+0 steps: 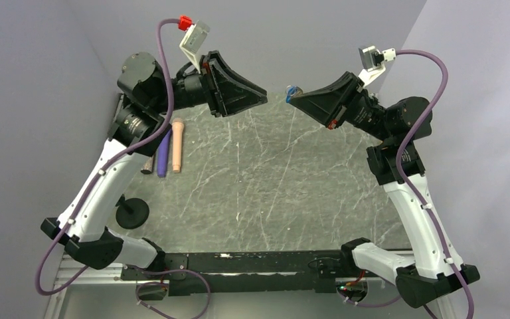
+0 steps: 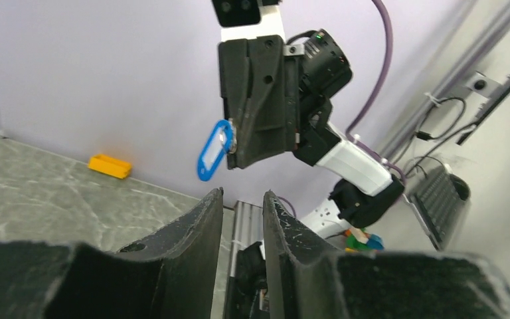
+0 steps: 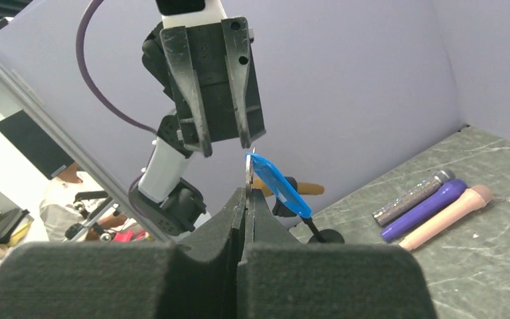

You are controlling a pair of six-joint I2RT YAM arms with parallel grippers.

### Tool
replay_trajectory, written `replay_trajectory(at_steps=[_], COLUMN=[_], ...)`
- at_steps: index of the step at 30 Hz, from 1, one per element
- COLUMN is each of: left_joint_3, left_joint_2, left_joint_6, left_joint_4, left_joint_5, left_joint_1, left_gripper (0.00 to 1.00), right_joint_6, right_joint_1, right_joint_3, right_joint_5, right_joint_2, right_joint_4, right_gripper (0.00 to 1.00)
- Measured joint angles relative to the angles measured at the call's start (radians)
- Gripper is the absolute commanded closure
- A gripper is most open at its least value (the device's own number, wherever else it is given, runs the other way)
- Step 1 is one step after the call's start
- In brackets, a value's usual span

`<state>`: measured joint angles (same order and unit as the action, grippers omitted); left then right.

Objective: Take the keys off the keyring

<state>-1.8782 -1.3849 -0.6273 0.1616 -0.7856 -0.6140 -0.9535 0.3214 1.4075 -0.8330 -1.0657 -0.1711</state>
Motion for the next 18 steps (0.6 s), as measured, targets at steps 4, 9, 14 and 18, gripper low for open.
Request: replay_trajectory(at_steps=[4,9,14,18], left_joint_3=[0.065,0.109,0.124,0.124], left_joint_2=[-0.005,-0.028,-0.054,-0.064], left_joint_6=[-0.117,-0.241,-0.315,-0.329], left_joint_4=[-0.121,-0.269,-0.360,-0.390], left_joint_5=[-0.063,-0.113,-0.127,-0.126], left_joint_1=[0.000,0.000,-0.002,-0.011], left_gripper=[0.67,0.67,0.69,0.71], right_joint_6=[0.005,0.013,0.020,0.021], right_joint_1=[0.000,0.000,0.000,0.000], right_joint_3=[-0.016,-0.016,-0.016,-0.016], right_joint_5=[0.017,0.021,0.021,0.020], right_joint_2=[-0.003,-0.006,-0.007,-0.008], right_joint_4=[-0.019,-0.033,-0.039,-0.040], right_gripper=[1.00,1.00,1.00,1.00])
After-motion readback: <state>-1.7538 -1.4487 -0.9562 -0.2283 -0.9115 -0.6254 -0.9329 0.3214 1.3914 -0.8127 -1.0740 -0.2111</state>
